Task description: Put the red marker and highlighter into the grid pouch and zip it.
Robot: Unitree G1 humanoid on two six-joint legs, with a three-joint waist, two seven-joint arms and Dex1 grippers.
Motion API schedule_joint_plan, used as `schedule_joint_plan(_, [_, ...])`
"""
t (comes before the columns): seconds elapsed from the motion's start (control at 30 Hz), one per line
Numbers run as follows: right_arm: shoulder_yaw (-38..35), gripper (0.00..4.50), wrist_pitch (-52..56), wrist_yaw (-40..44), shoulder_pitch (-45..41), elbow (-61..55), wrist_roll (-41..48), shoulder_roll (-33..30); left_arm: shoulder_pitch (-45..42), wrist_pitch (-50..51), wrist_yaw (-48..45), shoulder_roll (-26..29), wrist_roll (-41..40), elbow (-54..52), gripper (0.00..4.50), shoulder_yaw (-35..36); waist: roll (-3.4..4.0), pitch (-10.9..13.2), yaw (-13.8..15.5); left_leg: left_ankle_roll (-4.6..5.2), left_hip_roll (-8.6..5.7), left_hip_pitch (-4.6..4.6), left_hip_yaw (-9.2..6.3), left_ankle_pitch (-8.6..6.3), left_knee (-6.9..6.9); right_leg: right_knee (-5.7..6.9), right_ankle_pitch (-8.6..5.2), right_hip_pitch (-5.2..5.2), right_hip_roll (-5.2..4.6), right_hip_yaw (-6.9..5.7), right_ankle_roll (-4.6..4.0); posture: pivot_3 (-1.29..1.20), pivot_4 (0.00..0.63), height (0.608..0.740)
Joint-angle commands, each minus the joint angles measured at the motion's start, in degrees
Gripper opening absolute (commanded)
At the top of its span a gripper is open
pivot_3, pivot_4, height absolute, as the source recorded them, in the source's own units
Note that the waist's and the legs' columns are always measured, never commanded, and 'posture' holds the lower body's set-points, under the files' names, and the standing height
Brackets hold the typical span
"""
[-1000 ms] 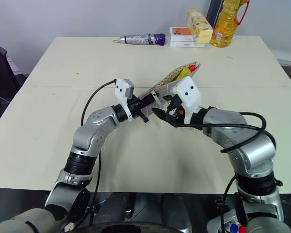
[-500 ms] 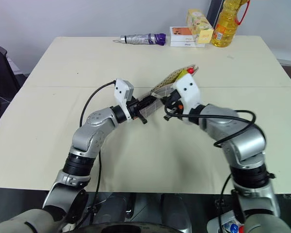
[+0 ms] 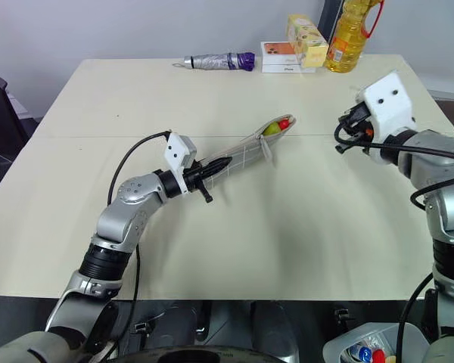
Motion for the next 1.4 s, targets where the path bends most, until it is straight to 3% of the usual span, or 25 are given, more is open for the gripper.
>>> schedule_joint_plan(0.03, [-1.2,0.31,1.4,3.3,-0.2,-5.7,5.6,2.3,0.9,0.9,0.0,0.6,-0.4,-1.0,0.00,0.4,0.00,0.0,0.0,0.00,0.00,0.00,-0.01,0.00,0.00,0.00,0.00,0.01,0.00,0.00,0.00,0.00,0.150,0.740])
schedule_joint_plan(0.13, [-0.1,1.42,3.9,3.1,0.4,-9.1,8.7,6.0,1.1,1.6,-0.1,0.2,-1.2,-1.7,0.00,0.6,0.00,0.0,0.0,0.00,0.02,0.00,-0.02,0.00,-0.01,-0.01,0.00,0.01,-0.01,0.00,0.00,0.00,0.150,0.740])
schedule_joint_plan(0.27, [2.1,3.45,5.5,-1.0,0.7,-10.2,8.7,12.0,0.8,2.3,0.1,-0.1,-2.0,-2.2,0.00,0.6,-0.01,0.0,0.2,0.00,-0.01,0.00,-0.04,0.00,0.03,-0.01,0.00,0.03,-0.02,0.00,0.00,0.00,0.150,0.740])
schedule_joint_plan(0.63, [4.3,3.45,6.2,-5.0,-0.5,-6.0,9.1,20.3,0.9,3.6,-0.4,-0.2,-3.5,-4.1,0.00,0.3,-0.01,0.0,0.1,-0.01,-0.02,-0.01,-0.06,0.00,0.00,-0.01,0.00,0.01,-0.01,0.00,0.00,0.00,0.150,0.740])
schedule_joint_plan(0.73, [4.5,2.55,6.1,-6.2,-0.8,-4.8,8.8,21.9,1.3,3.6,-0.5,-0.2,-3.5,-4.6,0.00,0.2,-0.01,0.0,0.2,0.00,-0.03,-0.01,-0.06,0.00,-0.01,-0.01,0.00,0.01,-0.01,0.00,0.00,0.00,0.150,0.740])
schedule_joint_plan(0.9, [4.2,0.02,6.2,-7.3,-1.0,-4.3,8.5,22.1,1.8,3.2,-0.7,0.1,-3.1,-4.8,0.00,-0.1,-0.01,0.0,0.2,-0.01,-0.03,-0.01,-0.06,0.00,-0.01,-0.01,0.00,0.00,-0.02,0.00,0.00,0.00,0.150,0.740])
schedule_joint_plan(1.4, [1.2,0.02,5.1,-5.6,-4.9,-1.2,4.3,6.4,4.6,-8.1,-3.9,6.7,5.9,0.5,0.00,-4.4,0.00,0.0,-0.1,0.00,-0.02,0.00,-0.03,0.00,-0.04,-0.02,0.00,-0.02,-0.03,0.01,0.00,0.00,0.150,0.740])
